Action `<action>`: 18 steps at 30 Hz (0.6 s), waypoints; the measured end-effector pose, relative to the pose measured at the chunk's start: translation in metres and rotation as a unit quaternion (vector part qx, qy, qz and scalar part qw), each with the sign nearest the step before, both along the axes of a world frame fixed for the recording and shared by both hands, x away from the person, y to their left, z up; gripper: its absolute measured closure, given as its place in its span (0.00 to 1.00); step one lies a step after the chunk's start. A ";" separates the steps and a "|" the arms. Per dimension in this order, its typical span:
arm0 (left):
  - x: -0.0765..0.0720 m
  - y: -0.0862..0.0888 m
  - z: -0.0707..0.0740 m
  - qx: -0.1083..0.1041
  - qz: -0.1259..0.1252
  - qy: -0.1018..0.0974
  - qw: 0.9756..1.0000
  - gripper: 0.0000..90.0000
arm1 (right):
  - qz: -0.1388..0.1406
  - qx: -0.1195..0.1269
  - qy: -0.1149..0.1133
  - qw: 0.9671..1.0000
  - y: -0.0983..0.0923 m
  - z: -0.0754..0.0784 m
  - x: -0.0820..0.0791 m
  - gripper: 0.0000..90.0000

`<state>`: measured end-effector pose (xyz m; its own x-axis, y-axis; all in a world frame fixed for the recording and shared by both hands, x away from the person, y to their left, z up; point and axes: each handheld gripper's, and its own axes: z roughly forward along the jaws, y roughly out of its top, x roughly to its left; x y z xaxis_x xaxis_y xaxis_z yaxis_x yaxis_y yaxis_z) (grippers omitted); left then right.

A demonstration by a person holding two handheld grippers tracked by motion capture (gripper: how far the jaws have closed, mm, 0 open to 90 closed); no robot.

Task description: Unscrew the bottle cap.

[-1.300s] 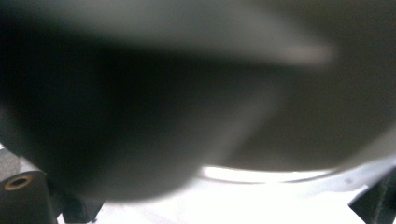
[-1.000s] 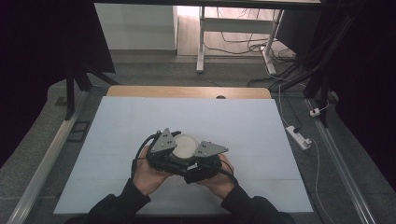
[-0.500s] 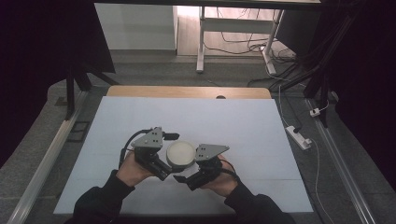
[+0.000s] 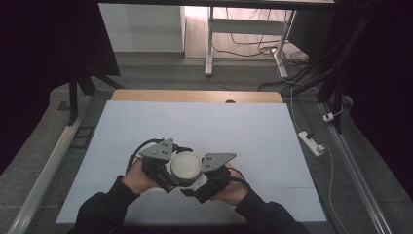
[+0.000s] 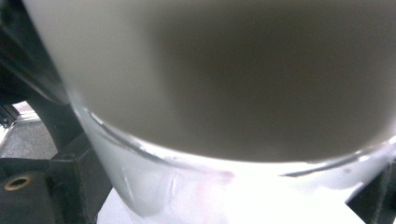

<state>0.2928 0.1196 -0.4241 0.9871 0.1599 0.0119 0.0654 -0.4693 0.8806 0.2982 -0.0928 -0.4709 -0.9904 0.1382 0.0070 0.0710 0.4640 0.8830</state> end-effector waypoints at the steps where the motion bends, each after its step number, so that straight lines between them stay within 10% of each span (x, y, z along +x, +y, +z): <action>1: 0.000 0.000 0.000 0.002 0.003 0.000 1.000 0.08 | -0.001 -0.002 -0.001 1.000 0.000 0.000 0.000 0.08; 18: -0.008 -0.010 0.017 -0.012 0.109 0.001 0.994 0.09 | -0.071 0.001 -0.011 0.997 0.001 -0.003 0.003 0.08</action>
<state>0.2846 0.1094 -0.4069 0.9292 0.3696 0.0033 0.1652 -0.4234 0.8908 0.3007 -0.0918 -0.4739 -0.9606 0.2775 -0.0144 0.1163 0.4483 0.8863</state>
